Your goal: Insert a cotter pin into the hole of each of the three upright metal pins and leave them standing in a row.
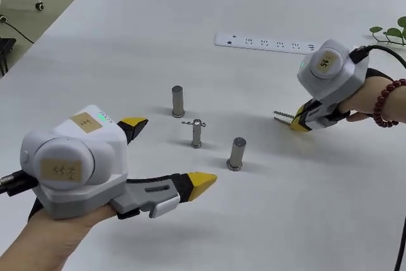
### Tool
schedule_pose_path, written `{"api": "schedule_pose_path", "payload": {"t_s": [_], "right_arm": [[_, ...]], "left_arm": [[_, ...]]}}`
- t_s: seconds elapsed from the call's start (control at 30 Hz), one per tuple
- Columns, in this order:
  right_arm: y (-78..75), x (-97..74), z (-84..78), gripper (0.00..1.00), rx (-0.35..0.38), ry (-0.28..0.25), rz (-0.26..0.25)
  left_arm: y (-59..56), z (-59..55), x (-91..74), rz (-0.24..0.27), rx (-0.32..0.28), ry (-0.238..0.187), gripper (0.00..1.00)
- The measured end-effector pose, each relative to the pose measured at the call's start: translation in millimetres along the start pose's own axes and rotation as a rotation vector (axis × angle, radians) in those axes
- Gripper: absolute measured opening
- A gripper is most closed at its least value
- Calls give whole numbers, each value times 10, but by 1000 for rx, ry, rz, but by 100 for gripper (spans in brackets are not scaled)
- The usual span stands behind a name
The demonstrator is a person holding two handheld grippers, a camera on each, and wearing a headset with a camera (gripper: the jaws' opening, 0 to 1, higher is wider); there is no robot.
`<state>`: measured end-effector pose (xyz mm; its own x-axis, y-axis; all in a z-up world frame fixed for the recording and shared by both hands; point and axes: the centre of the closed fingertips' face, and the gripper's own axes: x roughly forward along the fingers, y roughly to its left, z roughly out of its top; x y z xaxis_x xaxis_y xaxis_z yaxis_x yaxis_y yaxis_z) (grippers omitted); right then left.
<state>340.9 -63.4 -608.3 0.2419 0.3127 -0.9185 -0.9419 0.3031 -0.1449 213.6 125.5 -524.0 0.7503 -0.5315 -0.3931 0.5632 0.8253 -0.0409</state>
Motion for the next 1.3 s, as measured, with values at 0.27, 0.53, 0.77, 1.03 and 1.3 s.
{"api": "schedule_pose_path", "payload": {"t_s": [0.27, 0.53, 0.77, 1.03, 1.3], "right_arm": [[28, -77, 25, 0, 14, -64, -33], [150, -237, 109, 0, -11, -136, -55], [286, -405, 248, 0, -40, -210, -78], [433, -524, 366, 0, -62, -264, -90], [556, -655, 547, 0, -137, -338, -103]], "left_arm": [[-1, -26, -16, -6, -8, 7, 79], [-44, 60, 11, -33, -3, 4, 75], [-67, 157, 51, -60, -17, 0, 71], [-119, 293, 115, -107, -52, -14, 64], [-200, 361, 242, -161, -101, -11, 55]]}}
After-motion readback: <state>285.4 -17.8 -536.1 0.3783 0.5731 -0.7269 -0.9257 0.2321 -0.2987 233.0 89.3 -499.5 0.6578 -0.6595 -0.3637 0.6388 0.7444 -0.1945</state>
